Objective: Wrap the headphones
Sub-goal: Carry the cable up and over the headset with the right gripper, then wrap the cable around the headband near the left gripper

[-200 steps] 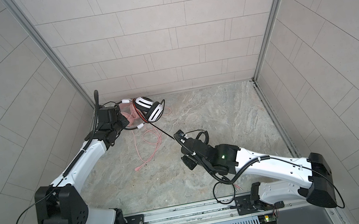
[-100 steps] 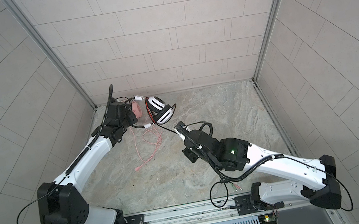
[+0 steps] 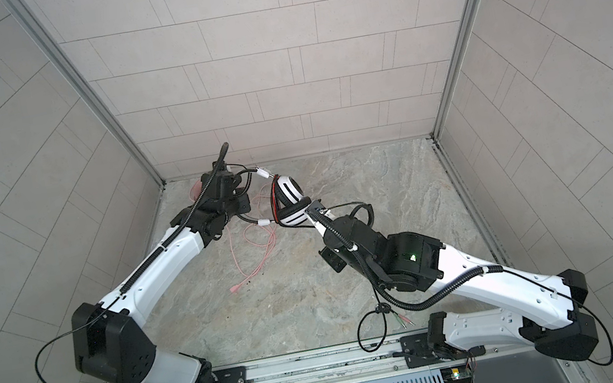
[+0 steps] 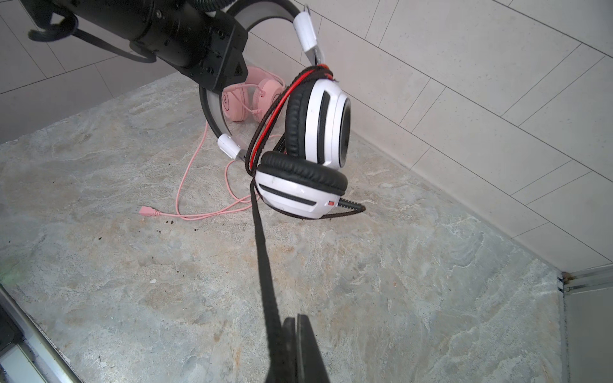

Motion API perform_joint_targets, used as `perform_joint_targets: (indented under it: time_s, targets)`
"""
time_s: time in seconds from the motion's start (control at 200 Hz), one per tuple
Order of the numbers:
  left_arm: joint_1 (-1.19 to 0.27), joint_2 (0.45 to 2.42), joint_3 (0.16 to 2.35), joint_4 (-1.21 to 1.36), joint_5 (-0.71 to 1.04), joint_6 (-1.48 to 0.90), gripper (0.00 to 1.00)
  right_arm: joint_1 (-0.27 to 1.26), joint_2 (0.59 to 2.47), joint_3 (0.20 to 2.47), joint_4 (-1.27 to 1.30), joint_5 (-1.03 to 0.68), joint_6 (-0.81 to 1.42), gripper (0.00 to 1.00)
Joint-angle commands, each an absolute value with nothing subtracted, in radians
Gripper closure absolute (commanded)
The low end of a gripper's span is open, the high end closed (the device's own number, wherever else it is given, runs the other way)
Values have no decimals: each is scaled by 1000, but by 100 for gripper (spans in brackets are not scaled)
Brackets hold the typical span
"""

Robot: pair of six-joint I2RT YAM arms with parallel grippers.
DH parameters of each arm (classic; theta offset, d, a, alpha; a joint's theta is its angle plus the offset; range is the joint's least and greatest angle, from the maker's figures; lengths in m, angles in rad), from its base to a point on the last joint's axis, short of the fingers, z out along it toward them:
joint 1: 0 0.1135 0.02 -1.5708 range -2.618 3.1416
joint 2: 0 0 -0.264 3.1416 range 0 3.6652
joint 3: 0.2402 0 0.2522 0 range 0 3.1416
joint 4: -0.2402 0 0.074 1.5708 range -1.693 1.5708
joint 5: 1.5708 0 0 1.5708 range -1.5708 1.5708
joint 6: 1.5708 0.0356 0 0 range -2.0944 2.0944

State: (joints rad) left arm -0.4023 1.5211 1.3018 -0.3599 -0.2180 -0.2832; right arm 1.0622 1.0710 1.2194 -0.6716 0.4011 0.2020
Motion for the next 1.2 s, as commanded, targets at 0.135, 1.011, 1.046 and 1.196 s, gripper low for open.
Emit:
perform_joint_targets:
  time_s: [0.135,1.011,1.046,1.196]
  targets:
    - [-442,1531,1371,-365,-221,-191,100,1066,1029,1221,-689,453,192,100]
    - [-650,1597,1393,-372,62,-101,99,696,1113,1352,-581,266,90,100]
    - [-649,1597,1395,-372,80,-105,99,678,1125,1354,-576,256,90,100]
    - [-649,1592,1393,-360,123,-109,99,596,1167,1350,-561,175,117,100]
